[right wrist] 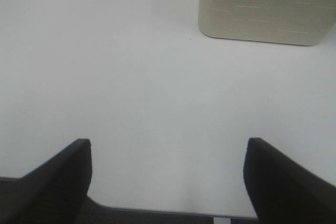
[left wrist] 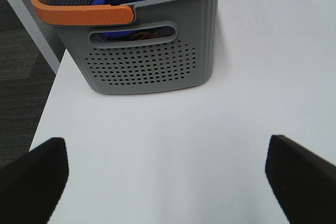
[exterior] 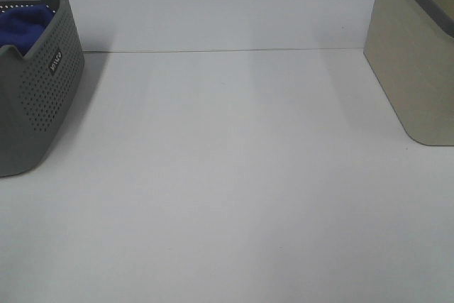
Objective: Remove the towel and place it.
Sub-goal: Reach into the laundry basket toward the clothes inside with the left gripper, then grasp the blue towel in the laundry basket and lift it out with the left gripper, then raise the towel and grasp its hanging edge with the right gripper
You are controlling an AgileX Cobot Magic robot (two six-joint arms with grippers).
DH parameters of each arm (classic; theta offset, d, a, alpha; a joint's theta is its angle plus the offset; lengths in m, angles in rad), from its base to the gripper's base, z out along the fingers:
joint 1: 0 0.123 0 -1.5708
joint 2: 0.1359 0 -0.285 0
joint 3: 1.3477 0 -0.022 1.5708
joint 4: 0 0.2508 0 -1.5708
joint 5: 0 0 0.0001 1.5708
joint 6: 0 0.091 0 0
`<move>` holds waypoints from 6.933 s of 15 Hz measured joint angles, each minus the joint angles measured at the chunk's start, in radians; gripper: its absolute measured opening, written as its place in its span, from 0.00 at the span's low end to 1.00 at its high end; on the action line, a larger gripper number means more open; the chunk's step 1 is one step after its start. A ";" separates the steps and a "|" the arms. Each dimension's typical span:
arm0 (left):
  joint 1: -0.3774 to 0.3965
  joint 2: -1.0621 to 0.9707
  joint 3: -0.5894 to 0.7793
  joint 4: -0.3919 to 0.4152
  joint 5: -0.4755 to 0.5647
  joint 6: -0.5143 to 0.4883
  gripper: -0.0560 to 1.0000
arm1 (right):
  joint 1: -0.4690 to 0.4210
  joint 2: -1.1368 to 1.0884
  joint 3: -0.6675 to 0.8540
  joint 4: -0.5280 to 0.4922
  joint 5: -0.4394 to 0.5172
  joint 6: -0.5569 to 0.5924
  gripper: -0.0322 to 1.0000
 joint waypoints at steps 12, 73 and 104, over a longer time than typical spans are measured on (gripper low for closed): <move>0.000 0.000 0.000 0.038 0.000 -0.003 0.96 | 0.000 0.000 0.000 0.000 0.000 0.000 0.78; 0.186 2.203 -1.263 0.087 -0.059 1.198 0.30 | 0.000 0.000 0.000 0.000 0.000 0.000 0.78; -0.581 1.480 -1.440 0.375 -0.075 1.118 0.05 | 0.000 0.024 -0.010 0.085 -0.051 -0.062 0.78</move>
